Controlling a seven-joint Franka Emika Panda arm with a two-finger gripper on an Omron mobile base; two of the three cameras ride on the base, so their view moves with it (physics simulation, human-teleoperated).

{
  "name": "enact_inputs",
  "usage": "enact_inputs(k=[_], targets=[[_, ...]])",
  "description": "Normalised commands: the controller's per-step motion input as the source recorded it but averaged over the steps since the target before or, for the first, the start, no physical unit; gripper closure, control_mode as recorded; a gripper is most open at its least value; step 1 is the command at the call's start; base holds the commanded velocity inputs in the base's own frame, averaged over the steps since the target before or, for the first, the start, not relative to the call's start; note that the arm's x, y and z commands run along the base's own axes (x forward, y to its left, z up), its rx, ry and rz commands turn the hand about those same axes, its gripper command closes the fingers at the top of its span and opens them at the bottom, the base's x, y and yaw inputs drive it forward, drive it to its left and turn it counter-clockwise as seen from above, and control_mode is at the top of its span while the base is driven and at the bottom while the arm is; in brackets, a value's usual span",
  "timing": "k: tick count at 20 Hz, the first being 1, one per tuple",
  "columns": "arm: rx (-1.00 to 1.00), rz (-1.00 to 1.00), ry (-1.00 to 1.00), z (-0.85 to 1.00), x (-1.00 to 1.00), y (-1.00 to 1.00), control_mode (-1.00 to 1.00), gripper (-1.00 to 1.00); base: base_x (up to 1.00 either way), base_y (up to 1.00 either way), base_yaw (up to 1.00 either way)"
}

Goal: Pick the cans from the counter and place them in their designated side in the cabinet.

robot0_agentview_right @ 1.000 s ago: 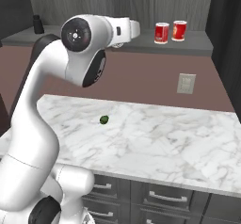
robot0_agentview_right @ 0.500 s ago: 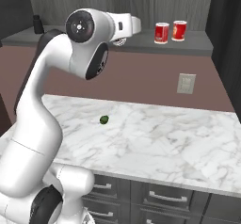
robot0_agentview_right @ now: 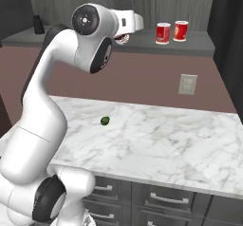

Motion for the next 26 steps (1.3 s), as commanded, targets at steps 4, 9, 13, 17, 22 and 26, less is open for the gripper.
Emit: enact_inputs(k=[4,9,13,17,22,26], targets=[[-0.01,0.0,0.04,0.0,0.18,-0.07,-1.0,1.0,0.0,0.0,0.0],[-0.01,0.0,0.03,0.02,0.17,-0.12,-1.0,1.0,0.0,0.0,0.0],[0.0,0.0,0.03,0.01,0.19,-0.09,-1.0,1.0,0.0,0.0,0.0],[0.0,0.0,0.04,0.0,0.19,-0.08,-1.0,1.0,0.0,0.0,0.0],[0.0,0.0,0.04,0.0,0.2,-0.11,-1.0,1.0,0.0,0.0,0.0],[0.0,0.0,0.04,0.0,0.24,-0.05,-1.0,1.0,0.0,0.0,0.0]])
